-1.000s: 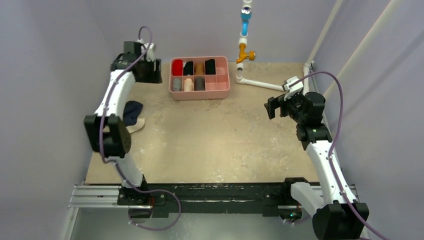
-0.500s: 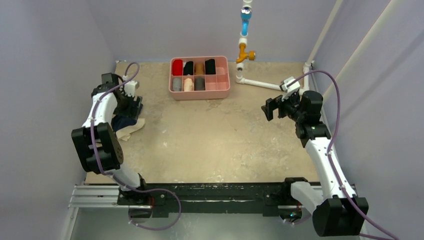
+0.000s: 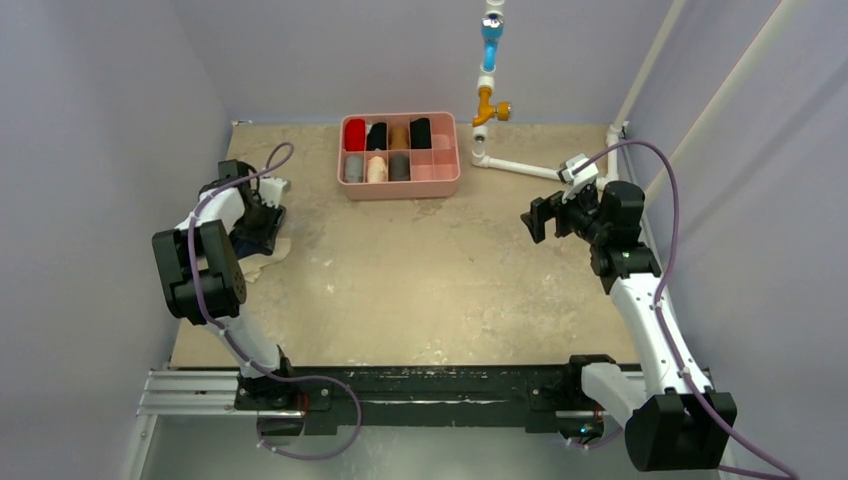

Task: Roll the underwear
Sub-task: Move the underwear to the center of the board, then flatten out the underwear at the center of the board.

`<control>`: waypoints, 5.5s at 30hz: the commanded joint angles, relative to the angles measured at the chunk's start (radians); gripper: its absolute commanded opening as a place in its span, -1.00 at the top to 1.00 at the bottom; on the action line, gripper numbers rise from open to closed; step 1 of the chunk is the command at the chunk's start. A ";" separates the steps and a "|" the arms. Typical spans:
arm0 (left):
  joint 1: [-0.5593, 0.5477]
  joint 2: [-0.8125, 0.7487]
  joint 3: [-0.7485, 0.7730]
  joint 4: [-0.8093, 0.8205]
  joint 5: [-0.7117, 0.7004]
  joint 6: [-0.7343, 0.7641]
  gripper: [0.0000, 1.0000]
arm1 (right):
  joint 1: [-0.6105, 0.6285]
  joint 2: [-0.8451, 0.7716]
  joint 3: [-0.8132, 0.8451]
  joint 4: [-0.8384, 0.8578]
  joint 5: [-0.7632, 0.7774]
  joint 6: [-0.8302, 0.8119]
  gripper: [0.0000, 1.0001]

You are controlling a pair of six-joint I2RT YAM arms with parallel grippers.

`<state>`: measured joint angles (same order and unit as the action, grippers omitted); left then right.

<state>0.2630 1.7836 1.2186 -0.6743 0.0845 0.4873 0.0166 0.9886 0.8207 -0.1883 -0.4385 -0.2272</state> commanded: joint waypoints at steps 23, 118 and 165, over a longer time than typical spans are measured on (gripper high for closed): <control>-0.724 -0.316 0.043 -0.136 0.368 -0.185 -0.30 | 0.000 0.014 0.031 0.010 -0.012 -0.013 -0.98; -1.105 -0.468 -0.088 -0.347 0.017 -0.113 -0.06 | 0.352 0.239 0.040 -0.119 -0.058 -0.277 -0.98; -0.631 0.199 0.378 -0.035 0.422 -0.564 -0.04 | 0.889 0.419 0.060 -0.411 0.119 -0.412 -0.03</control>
<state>-0.3046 1.9606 1.5558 -0.7792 0.4843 -0.0063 0.9077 1.4815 0.8822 -0.5976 -0.3542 -0.6537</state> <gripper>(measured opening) 0.519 0.514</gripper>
